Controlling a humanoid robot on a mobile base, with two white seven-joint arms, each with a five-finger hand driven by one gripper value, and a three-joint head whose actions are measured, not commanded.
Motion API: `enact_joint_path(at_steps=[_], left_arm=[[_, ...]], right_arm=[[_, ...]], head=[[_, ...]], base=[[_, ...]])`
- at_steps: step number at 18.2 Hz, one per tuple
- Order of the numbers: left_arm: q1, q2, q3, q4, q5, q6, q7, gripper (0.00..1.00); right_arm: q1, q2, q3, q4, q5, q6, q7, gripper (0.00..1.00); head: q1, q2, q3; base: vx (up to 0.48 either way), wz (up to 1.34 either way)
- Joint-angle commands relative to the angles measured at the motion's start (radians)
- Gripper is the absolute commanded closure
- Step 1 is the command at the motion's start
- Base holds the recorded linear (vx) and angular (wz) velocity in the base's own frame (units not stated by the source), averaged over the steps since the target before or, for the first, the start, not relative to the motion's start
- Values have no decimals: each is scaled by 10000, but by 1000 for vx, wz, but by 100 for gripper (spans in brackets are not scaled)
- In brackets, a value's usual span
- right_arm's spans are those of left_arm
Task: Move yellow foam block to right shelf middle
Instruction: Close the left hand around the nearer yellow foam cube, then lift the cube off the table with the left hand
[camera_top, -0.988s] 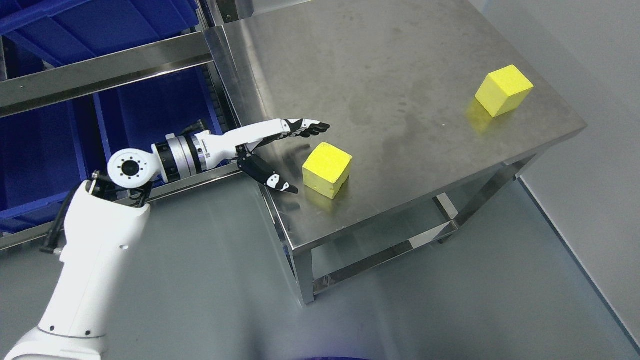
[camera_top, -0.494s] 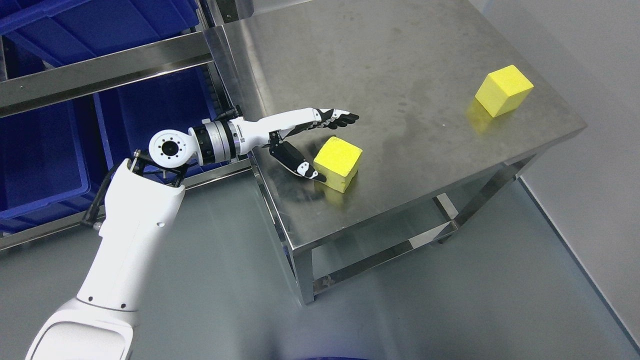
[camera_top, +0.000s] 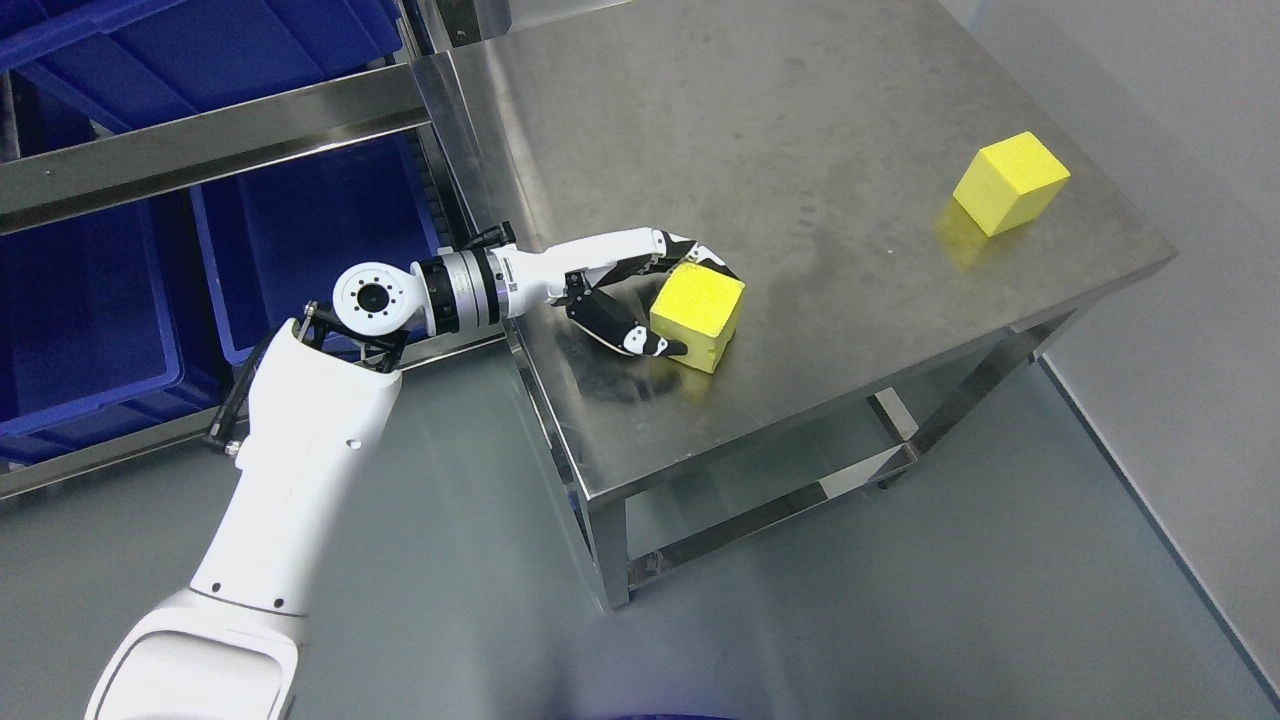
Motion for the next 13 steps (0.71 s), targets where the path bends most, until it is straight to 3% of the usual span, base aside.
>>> enact_joint_path(at_steps=[1, 3, 6, 10, 13], left_arm=[[2, -746, 1816, 417, 1228, -19, 60, 69], [-14, -746, 2707, 50, 2007, -19, 487, 68], [17, -746, 3351, -426, 4583, -339, 3270, 66], [245, -746, 3630, -595, 5187, -2608, 6067, 65], [812, -746, 3692, -1667, 5187, -2642, 8169, 66]], right_arm=[[230, -175, -123, -174, 31, -9, -5, 0], [246, -175, -123, -174, 31, -9, -5, 0], [230, -175, -123, -174, 31, -9, -5, 0], [230, -175, -123, -174, 31, -9, -5, 0], [230, -175, -123, -174, 31, -9, -5, 0]], head=[[0, 0, 0], [0, 0, 0], [0, 0, 0], [0, 0, 0], [0, 0, 0]], base=[[0, 0], [0, 0], [-1, -14], [0, 0], [0, 0]])
